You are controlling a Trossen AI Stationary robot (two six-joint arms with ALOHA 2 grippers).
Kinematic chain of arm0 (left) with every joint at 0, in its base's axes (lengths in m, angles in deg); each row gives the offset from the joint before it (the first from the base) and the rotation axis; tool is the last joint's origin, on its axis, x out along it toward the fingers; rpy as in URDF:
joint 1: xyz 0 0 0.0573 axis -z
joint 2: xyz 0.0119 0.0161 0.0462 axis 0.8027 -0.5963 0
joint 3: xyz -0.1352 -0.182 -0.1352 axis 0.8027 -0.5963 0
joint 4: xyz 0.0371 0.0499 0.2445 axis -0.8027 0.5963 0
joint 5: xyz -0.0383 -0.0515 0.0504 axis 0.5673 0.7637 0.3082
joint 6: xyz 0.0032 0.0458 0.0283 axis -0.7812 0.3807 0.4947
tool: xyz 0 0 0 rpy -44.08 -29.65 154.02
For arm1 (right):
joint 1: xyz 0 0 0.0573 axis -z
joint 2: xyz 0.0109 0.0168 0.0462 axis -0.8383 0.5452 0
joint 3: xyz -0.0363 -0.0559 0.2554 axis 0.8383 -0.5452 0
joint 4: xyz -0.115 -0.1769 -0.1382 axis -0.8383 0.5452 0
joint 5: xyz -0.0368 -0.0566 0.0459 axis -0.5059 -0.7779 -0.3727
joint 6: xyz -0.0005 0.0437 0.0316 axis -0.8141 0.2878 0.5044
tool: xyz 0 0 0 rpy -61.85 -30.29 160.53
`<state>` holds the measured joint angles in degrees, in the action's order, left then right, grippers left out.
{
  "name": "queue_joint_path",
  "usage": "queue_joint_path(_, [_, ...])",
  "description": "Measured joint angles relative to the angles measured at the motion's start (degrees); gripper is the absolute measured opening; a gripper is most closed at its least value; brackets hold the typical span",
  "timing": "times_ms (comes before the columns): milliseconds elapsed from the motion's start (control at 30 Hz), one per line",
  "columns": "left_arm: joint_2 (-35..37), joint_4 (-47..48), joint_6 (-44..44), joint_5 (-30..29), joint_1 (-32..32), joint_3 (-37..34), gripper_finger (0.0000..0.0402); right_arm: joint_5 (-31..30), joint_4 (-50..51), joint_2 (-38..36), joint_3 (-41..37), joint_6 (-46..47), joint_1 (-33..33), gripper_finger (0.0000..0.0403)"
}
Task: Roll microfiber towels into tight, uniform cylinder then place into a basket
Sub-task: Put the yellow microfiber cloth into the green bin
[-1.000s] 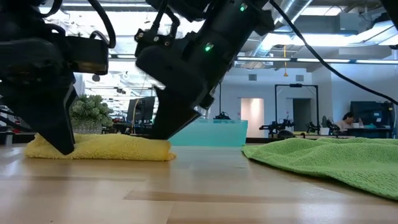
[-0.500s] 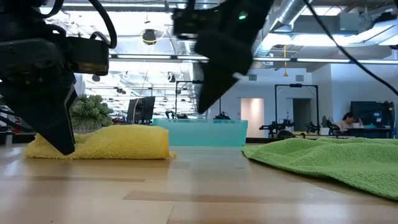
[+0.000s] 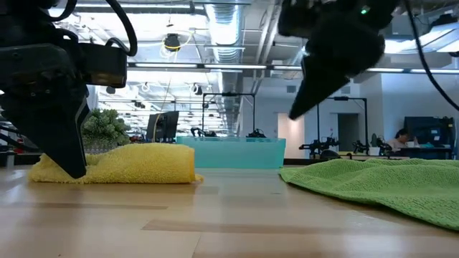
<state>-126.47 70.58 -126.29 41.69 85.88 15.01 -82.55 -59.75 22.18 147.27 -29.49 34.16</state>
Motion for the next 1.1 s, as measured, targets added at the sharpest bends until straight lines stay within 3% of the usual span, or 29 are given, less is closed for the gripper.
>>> queue_joint_path(167, [-0.01,-0.10,-0.02,0.13,-0.09,0.00,0.0105,0.46,-21.37,-3.12,-7.77,2.78,0.28,0.0032])
queue_joint_path(367, [-0.01,-0.12,-0.50,0.19,-0.04,-0.02,0.0105,6.90,-32.21,-0.52,-8.25,4.34,3.18,0.0066])
queue_joint_path(800, [-0.03,-0.12,0.68,0.24,-0.02,-0.02,0.0105,21.72,-45.05,10.34,-6.23,13.20,10.12,0.0264])
queue_joint_path(933, [-0.03,-0.12,0.76,0.23,-0.02,-0.01,0.0105,23.81,-45.16,14.34,-3.32,13.46,11.26,0.0291])
queue_joint_path(1100, [-0.03,-0.14,0.81,0.22,-0.02,-0.02,0.0105,26.30,-44.85,18.66,0.01,13.46,12.54,0.0297])
